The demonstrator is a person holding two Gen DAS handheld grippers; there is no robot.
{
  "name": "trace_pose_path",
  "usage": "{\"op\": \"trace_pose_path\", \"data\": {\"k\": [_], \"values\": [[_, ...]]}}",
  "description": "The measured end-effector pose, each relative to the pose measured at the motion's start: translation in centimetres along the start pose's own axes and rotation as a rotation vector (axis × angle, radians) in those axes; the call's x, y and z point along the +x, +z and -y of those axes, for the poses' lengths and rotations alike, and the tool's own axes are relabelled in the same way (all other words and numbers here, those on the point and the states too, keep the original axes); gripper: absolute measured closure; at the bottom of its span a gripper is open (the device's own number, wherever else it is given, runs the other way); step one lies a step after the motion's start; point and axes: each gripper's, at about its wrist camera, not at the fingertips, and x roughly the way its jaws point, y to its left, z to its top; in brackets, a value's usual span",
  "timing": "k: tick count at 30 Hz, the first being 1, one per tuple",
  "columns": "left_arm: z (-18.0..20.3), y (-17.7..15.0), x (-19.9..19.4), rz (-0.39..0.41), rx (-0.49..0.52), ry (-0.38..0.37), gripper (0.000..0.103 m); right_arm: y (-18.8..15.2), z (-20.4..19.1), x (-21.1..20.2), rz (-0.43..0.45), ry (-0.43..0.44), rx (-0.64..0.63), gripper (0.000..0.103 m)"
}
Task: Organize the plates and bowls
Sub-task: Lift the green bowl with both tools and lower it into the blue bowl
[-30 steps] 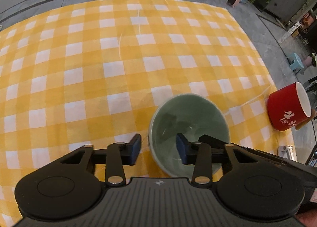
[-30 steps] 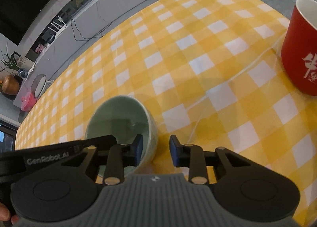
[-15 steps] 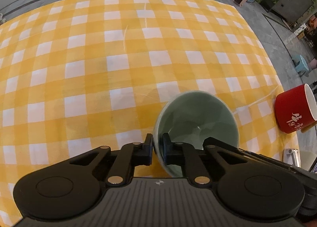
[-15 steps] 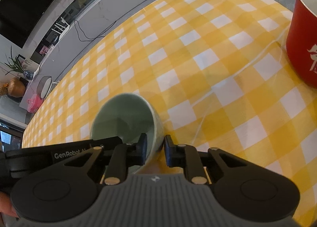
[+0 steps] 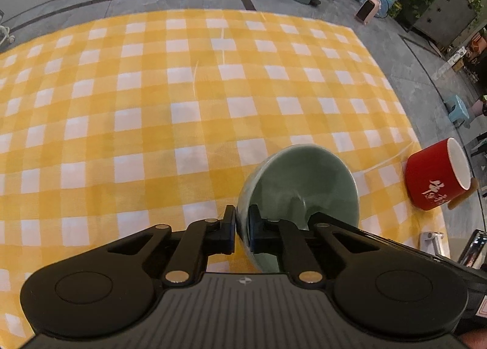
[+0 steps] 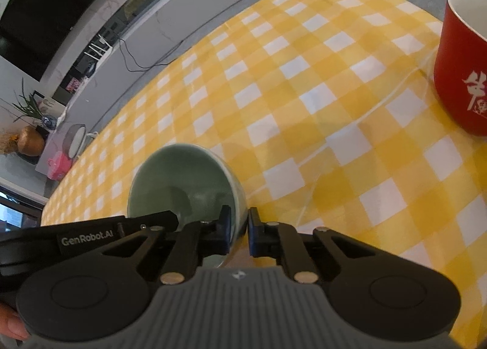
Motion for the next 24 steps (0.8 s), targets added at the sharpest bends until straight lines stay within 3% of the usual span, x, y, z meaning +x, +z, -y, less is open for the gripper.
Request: {"op": "trace_pose_path", "data": {"k": [13,24], "values": [[0.9,-3.1,-7.4,0.109,-0.038,-0.005,0.094,-1.8,-1.6,-6.0,0.091,0.141,-0.023,0.095],[-0.7,-8.2,-10.8,0.089,-0.151,-0.043,0.094,-5.2,-3.1,-9.9,0.038,0.23,-0.145,0.093]]}}
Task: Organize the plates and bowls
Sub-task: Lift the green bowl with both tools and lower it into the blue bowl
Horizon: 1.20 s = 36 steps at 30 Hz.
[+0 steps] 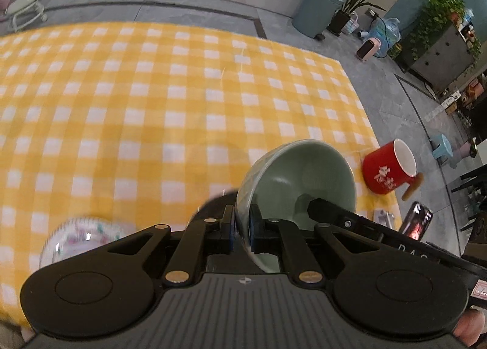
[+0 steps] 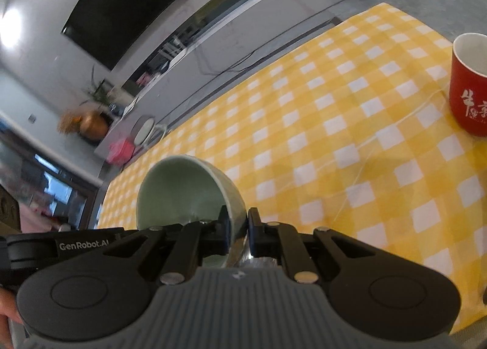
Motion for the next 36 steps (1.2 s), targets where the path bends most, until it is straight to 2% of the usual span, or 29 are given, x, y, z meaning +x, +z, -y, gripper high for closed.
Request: {"op": "trace_pose_path", "data": {"k": [6,17,29,36], "values": [[-1.1,-2.0,0.6,-0.058,-0.048,0.007,0.094,-2.5,0.0,0.4,-0.054,-0.015,-0.011,0.093],[-2.1,-2.7,2.9,-0.187,-0.112,0.015,0.094,-3.5,0.7,1.7,-0.124,-0.046,-0.077,0.094],[-0.9,-1.1,4.2,-0.302,-0.065,0.106,0.093,-4.5,-1.4,2.3,-0.094,-0.136,-0.293,0.094],[-0.7,-0.9,4.4,-0.318,-0.052,0.126,0.093,-4.8,-1.7,2.3,-0.089,-0.159,-0.336,0.093]]}}
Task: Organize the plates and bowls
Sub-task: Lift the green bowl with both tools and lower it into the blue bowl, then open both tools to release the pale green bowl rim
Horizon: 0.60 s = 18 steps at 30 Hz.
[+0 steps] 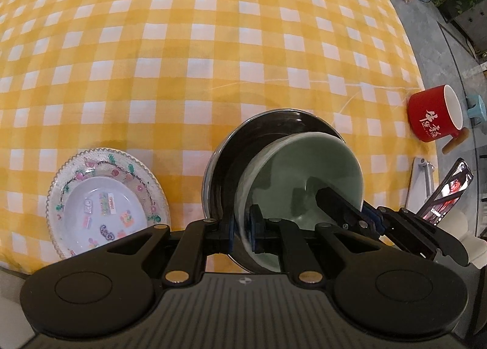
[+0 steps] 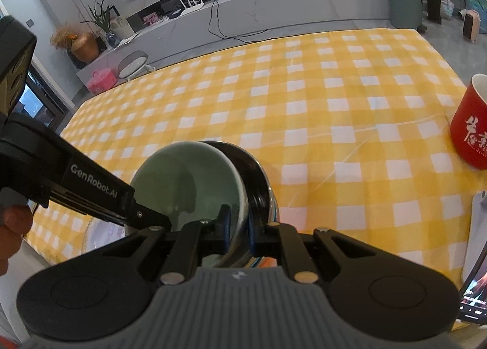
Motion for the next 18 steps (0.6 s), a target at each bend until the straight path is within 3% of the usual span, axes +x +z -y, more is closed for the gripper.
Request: {"op": "trace_pose_path", "data": {"k": [18], "values": [[1.5,0.6,0.6,-0.023,0.064,0.088,0.091,-0.2,-0.2,-0.3,0.003,-0.023,-0.053,0.093]]}}
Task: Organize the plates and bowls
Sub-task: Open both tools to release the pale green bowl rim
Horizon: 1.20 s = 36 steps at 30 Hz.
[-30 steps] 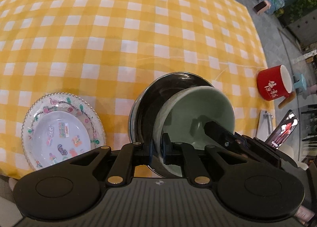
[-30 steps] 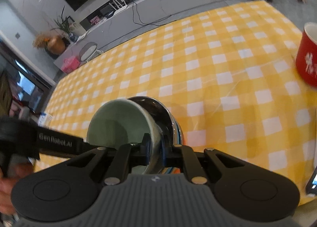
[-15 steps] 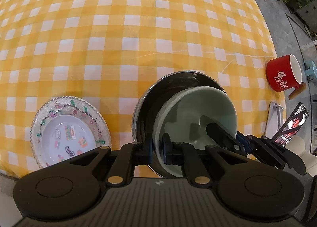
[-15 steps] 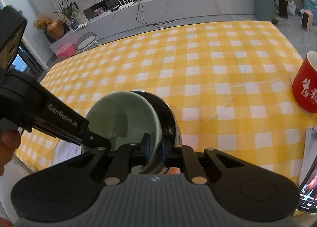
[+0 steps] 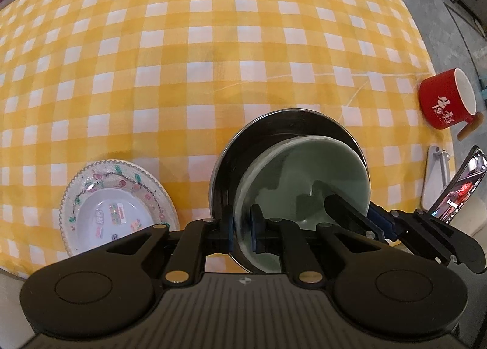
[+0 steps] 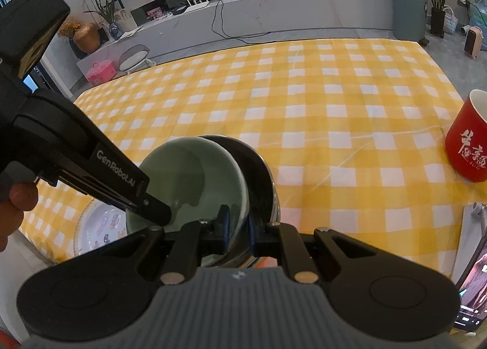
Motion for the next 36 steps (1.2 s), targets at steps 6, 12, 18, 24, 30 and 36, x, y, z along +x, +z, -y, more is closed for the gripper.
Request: {"op": "trace_pose_path", "data": {"k": [6,12,18,24,30,36], "values": [[0.5,0.2,0.2,-0.009,0.035,0.031,0.09,0.1,0.7,0.0,-0.004,0.028,0.047,0.094],[1.4,0.7,0.5,-0.031,0.078,0.077,0.087,0.1,1.4,0.0,0.004,0.049,0.1,0.094],[1.6,1.0,0.0,-0.027,0.091,0.081,0.087,0.2,1.6,-0.3,0.036,0.048,0.124,0.089],[1.4,1.0,-0.9,-0.004,0.097,0.05,0.086,0.3,2.3,-0.8,0.082,0.073,0.173,0.083],[0.8,0.2,-3.4,0.113,0.135,0.027,0.062,0.4,2.7,-1.9,0.187,0.072,0.194,0.053],[-1.0,-2.0,-5.9,0.317,0.144,-0.066,0.036,0.7,3.8,-1.1,0.163,0.024,0.257,0.048]]}}
